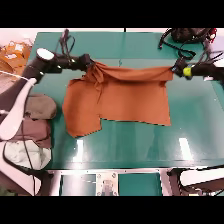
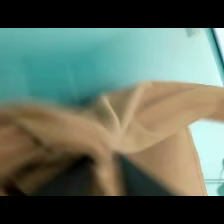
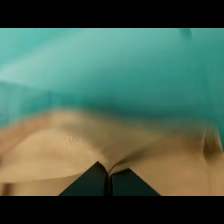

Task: Fold the shirts.

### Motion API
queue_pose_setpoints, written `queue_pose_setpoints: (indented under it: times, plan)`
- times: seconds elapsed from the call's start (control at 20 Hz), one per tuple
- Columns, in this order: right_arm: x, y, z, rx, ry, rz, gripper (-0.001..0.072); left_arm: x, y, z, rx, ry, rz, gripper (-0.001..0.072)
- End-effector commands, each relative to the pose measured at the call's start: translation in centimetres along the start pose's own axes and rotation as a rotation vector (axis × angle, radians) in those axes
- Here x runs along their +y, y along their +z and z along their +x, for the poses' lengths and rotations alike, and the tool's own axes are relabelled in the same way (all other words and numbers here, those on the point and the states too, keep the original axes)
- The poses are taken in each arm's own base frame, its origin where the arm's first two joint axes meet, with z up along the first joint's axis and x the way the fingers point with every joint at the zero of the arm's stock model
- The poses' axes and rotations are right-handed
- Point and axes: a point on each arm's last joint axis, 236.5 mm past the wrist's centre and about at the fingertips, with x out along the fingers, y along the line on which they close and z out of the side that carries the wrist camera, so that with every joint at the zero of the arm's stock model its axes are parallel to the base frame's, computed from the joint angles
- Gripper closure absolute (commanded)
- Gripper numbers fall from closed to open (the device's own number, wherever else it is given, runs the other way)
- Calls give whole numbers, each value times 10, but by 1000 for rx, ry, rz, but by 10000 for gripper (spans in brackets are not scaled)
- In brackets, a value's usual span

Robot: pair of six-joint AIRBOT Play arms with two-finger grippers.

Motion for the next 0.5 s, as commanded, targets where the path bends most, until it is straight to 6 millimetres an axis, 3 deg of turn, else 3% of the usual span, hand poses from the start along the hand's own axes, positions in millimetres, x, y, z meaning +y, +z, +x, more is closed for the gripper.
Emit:
queue_pose_setpoints:
  times: [0.0, 0.05, 0.2, 0.3, 0.45]
  plan:
    - [-41, -15, 36, 53, -36, 54, 397, 34, -10, 23, -5, -12, -91, 39]
    - [-45, -7, 26, 47, -37, 57, 328, 33, -6, 15, 5, -31, -90, 39]
    - [-76, 0, -29, 100, -77, 54, 329, 27, 1, -30, 98, -138, -88, 39]
    - [-108, -26, -62, 196, -137, 85, 331, 38, -1, -65, 158, -187, -113, 39]
    - [-145, -92, -86, 307, -170, 231, 324, 76, -4, -107, 198, -150, -217, 39]
